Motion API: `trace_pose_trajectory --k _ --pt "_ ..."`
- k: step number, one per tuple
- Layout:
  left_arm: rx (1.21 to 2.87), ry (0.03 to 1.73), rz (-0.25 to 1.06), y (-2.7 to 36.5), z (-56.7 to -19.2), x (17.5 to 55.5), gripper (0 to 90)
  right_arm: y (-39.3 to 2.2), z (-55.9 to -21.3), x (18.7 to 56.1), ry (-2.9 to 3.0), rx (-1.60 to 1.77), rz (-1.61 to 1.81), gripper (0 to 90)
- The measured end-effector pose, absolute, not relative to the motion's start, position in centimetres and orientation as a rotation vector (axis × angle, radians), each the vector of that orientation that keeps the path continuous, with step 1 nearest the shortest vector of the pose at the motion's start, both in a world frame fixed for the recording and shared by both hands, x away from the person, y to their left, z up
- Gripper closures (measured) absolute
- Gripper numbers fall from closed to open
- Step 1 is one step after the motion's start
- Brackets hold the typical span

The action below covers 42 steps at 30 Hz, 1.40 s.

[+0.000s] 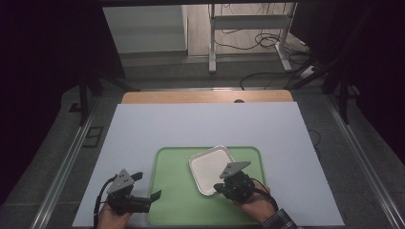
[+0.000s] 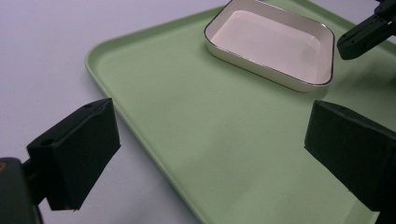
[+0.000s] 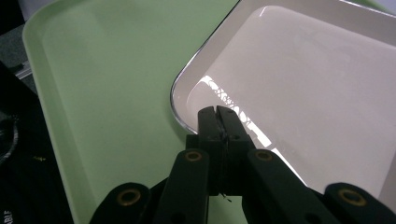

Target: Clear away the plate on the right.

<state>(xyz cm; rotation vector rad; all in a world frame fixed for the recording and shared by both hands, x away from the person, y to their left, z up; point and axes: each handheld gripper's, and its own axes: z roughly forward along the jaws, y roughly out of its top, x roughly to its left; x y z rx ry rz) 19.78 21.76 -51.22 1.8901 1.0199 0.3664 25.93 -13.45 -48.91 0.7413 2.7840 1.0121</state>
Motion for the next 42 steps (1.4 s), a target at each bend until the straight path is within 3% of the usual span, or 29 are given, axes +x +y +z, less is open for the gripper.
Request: trace_pose_trajectory --k 42 --pt "1.896 1.029 0.364 21.8 -51.3 19.7 2.9 -10.9 -51.2 26.7 2.831 0.708 0.964 89.6"
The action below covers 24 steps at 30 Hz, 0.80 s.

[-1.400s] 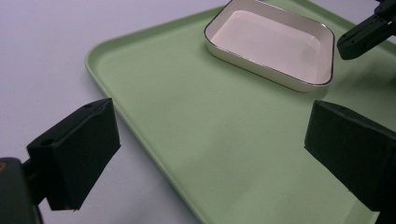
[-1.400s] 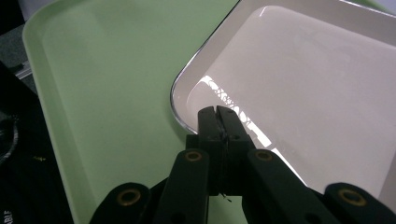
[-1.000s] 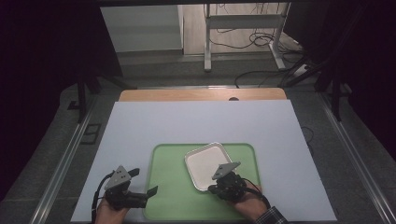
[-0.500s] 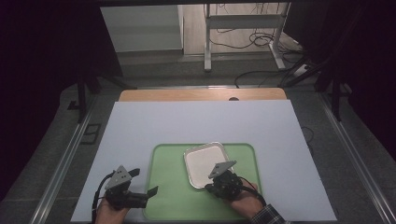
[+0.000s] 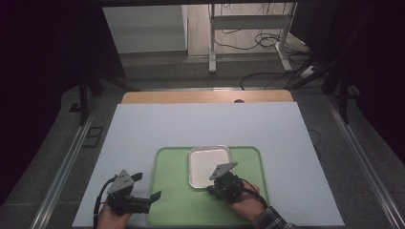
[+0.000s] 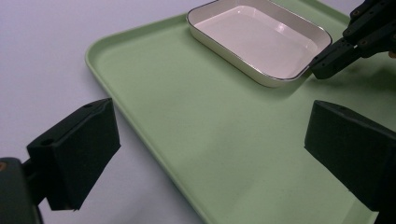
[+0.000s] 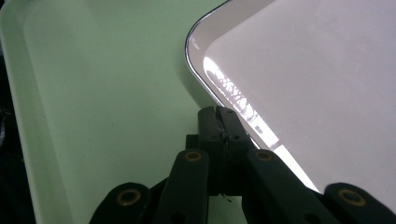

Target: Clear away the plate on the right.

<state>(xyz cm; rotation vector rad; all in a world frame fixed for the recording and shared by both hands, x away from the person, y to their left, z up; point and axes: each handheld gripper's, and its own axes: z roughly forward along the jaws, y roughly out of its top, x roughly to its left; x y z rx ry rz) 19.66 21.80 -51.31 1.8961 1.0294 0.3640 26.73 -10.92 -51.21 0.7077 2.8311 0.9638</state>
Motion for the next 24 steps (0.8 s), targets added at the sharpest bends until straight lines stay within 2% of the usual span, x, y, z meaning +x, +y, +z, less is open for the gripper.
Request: trace_pose_trajectory --k 18,24 --pt "1.899 1.031 0.366 21.82 -51.35 19.58 2.9 -10.24 -51.43 27.07 2.827 0.695 0.971 89.1" --pt "1.898 1.032 0.363 21.82 -51.35 19.59 2.9 -10.21 -51.27 26.87 2.822 0.703 0.969 84.6"
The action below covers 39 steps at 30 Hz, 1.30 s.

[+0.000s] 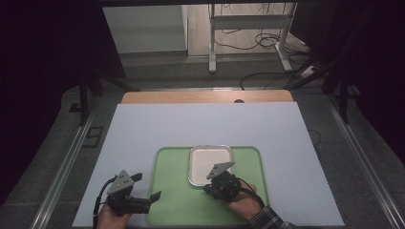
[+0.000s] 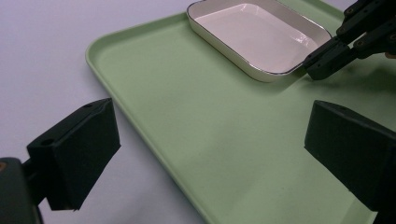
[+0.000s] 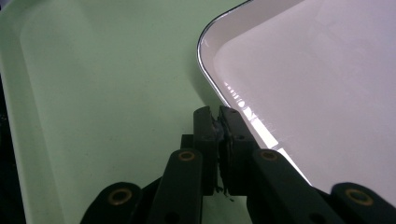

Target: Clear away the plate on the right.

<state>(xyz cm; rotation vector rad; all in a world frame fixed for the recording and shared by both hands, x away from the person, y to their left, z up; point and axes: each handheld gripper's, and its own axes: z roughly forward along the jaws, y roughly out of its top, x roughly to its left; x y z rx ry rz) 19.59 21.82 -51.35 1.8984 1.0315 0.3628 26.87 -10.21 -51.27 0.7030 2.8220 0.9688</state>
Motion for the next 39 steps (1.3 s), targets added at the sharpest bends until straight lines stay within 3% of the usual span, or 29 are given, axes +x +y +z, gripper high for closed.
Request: trace_pose_trajectory --k 39 --pt "1.901 1.021 0.352 21.7 -51.3 19.7 3.0 -13.0 -49.1 27.0 2.716 0.804 1.059 53.8"
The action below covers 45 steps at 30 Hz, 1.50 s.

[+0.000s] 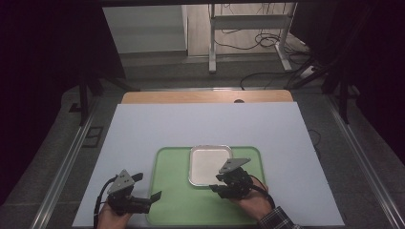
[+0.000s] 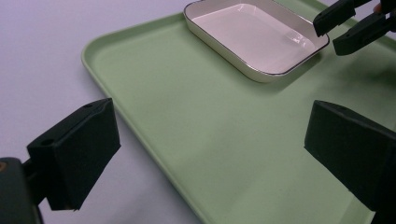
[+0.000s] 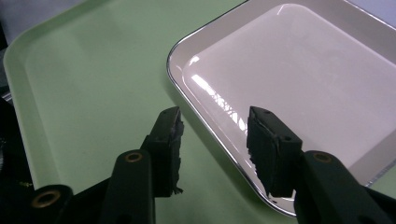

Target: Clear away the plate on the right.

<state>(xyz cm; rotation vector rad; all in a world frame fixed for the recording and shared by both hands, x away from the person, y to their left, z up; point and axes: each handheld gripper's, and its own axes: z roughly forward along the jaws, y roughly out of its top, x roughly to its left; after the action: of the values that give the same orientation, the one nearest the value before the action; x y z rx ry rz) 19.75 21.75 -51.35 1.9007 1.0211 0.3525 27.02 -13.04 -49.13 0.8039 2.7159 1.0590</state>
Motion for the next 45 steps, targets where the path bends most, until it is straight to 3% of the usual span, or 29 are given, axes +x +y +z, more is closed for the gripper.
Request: trace_pose_trajectory --k 30,45 --pt "1.899 1.019 0.349 21.8 -51.3 19.7 3.0 -15.0 -47.7 27.6 2.657 0.827 1.086 40.9" --pt "1.885 1.008 0.347 21.8 -51.1 19.6 3.3 -15.9 -46.9 27.7 2.617 0.807 1.114 29.6"
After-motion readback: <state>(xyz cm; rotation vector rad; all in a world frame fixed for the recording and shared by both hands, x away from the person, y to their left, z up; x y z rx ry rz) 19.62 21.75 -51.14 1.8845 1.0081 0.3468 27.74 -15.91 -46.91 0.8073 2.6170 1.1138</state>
